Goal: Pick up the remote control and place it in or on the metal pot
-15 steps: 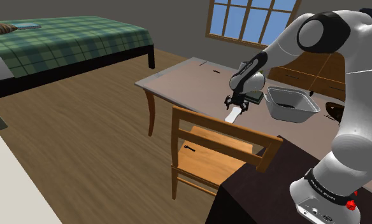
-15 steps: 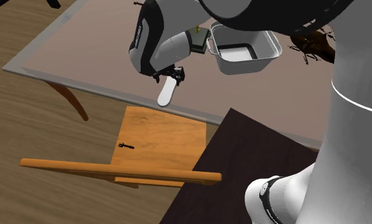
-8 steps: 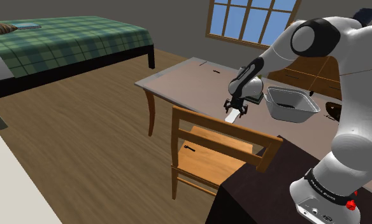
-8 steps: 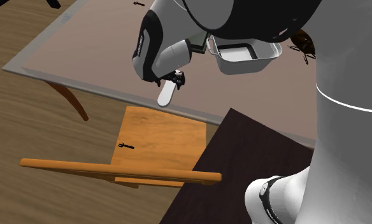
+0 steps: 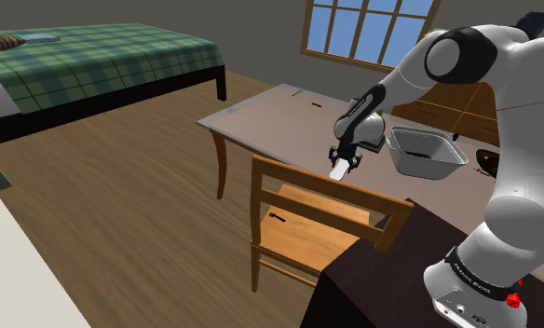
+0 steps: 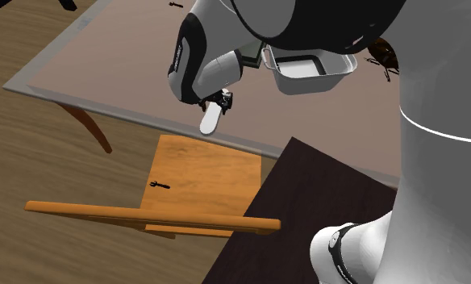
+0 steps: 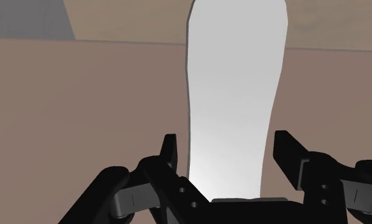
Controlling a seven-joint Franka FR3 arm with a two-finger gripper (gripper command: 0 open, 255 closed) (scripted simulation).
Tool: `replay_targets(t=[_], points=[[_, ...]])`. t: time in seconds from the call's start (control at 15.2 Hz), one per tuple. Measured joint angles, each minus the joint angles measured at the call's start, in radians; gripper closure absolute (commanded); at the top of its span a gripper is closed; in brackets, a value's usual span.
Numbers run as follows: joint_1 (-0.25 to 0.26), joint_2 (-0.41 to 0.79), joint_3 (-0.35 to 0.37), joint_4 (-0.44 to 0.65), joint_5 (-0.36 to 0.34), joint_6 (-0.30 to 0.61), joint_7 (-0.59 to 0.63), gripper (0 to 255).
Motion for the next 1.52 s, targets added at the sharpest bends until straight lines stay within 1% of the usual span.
replay_targets(t=[0.59,1.52], points=[[0.000,-0.015,-0.002,-0.006,-0.001,-0.009,-0.001,255],[0.017,-0.179,-0.022,-0.041,-0.023,-0.137,0.013,255]])
